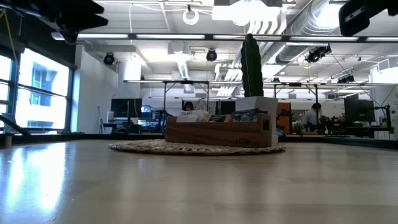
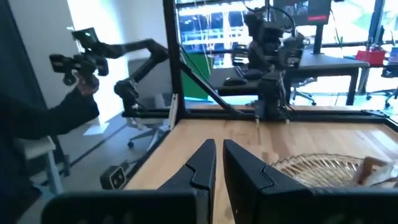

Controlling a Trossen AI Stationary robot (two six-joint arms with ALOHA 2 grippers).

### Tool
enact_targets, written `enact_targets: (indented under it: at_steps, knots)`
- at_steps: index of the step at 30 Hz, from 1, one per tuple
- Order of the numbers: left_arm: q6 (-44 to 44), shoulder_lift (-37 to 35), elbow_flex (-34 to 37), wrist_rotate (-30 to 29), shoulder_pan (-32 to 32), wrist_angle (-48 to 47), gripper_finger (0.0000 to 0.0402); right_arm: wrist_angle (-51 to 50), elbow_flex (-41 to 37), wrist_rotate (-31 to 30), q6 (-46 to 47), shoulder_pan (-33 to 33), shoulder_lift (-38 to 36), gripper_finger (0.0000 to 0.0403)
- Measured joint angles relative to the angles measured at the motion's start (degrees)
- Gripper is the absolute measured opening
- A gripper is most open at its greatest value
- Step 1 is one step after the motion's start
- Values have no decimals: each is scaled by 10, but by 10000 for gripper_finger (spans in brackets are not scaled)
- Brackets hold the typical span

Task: Pick & Place Tea
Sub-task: Return to Home Position

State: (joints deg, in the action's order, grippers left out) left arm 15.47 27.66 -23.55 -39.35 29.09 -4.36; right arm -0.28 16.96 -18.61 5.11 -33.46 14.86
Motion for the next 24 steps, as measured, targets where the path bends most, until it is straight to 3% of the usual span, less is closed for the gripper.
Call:
enact_targets:
  at_steps: [5,10,15,24]
  knots:
    - [-34,-18,0,95,-132,-2,149,-36,-20,76,4,48,-53,28]
    - [-33,-34,30,160,-189,30,149,-71,-42,159,-16,62,-91,29]
    - [-36,-66,91,149,-190,74,149,-101,-45,124,-35,62,-148,29]
    - [-45,-179,152,145,-190,87,149,-115,-44,121,-36,62,-147,27]
